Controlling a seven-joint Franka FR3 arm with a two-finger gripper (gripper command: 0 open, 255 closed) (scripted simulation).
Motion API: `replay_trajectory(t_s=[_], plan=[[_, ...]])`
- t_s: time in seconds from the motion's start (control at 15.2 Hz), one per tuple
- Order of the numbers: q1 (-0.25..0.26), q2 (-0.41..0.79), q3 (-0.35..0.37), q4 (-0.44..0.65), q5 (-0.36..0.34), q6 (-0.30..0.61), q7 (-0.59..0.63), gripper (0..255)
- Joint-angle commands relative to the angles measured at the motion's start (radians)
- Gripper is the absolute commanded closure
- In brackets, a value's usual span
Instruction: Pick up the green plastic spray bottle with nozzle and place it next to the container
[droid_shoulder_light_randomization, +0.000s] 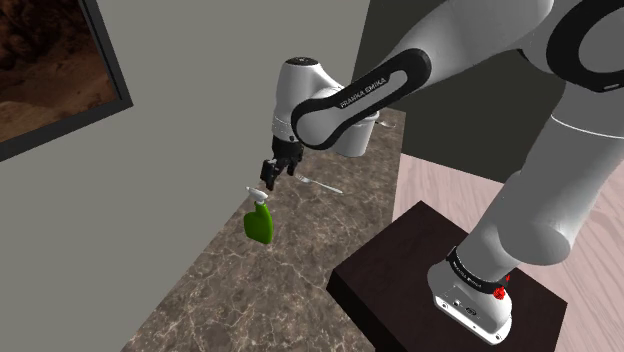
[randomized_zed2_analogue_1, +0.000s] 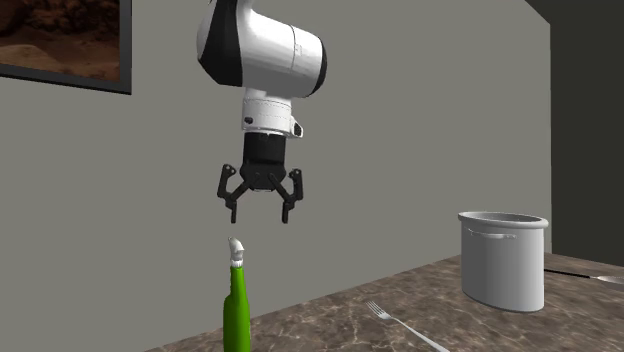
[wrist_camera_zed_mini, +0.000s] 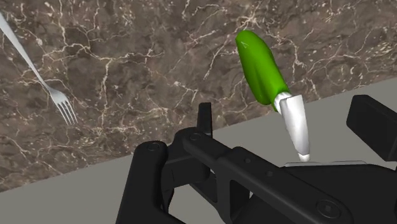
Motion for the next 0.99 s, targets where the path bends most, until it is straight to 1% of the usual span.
replay_trajectory(t_s=[0.0,0.13,0.2,0.66,0.92], plan=[[0.019,0.068,0.006,0.049,-0.029,0.02,0.017,0],[0.041,0.14,0.007,0.105,-0.061,0.036,0.033,0],[0.045,0.149,0.006,0.113,-0.065,0.038,0.035,0],[0.061,0.231,-0.01,0.115,-0.095,0.117,0.056,0],[0.061,0.231,-0.01,0.115,-0.095,0.117,0.056,0]])
